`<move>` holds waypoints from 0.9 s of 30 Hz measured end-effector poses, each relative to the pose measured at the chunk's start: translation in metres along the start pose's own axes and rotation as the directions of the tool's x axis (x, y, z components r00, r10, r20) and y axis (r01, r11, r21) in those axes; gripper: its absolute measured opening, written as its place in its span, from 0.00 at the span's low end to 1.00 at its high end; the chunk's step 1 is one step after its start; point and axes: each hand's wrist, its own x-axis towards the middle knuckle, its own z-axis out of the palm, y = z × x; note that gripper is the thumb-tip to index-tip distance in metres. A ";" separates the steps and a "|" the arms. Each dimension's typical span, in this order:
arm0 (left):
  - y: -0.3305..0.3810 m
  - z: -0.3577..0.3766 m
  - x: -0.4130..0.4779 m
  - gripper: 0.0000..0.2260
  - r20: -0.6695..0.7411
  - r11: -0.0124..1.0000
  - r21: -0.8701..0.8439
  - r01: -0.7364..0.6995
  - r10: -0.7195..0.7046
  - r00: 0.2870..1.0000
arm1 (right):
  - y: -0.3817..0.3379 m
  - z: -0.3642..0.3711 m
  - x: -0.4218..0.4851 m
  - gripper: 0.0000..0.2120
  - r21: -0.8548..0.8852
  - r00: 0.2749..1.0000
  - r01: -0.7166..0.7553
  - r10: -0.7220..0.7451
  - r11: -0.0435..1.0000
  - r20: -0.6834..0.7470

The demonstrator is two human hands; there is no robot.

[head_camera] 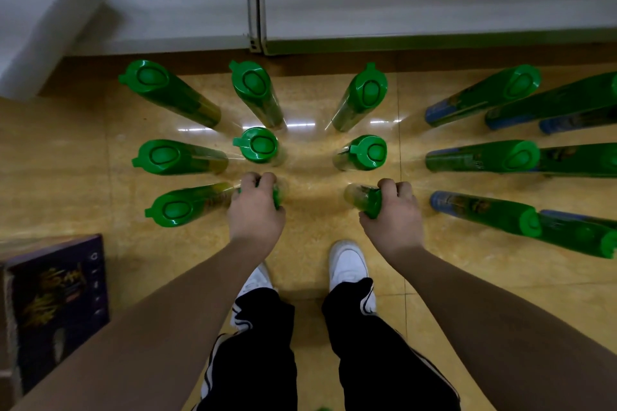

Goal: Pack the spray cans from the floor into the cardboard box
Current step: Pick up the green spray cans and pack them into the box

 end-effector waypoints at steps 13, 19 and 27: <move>0.014 -0.068 -0.039 0.22 0.056 0.992 0.035 -0.119 0.117 0.992 | -0.030 -0.063 -0.036 0.28 -0.020 0.999 0.021 -0.021 1.000 0.026; 0.033 -0.169 -0.092 0.21 -0.018 0.989 0.007 -0.147 0.147 0.989 | -0.079 -0.163 -0.073 0.27 -0.089 0.988 0.138 -0.130 0.986 0.089; 0.056 -0.357 -0.162 0.22 -0.109 0.993 -0.014 -0.116 0.114 0.987 | -0.195 -0.327 -0.128 0.27 -0.153 0.933 0.358 -0.346 0.921 0.101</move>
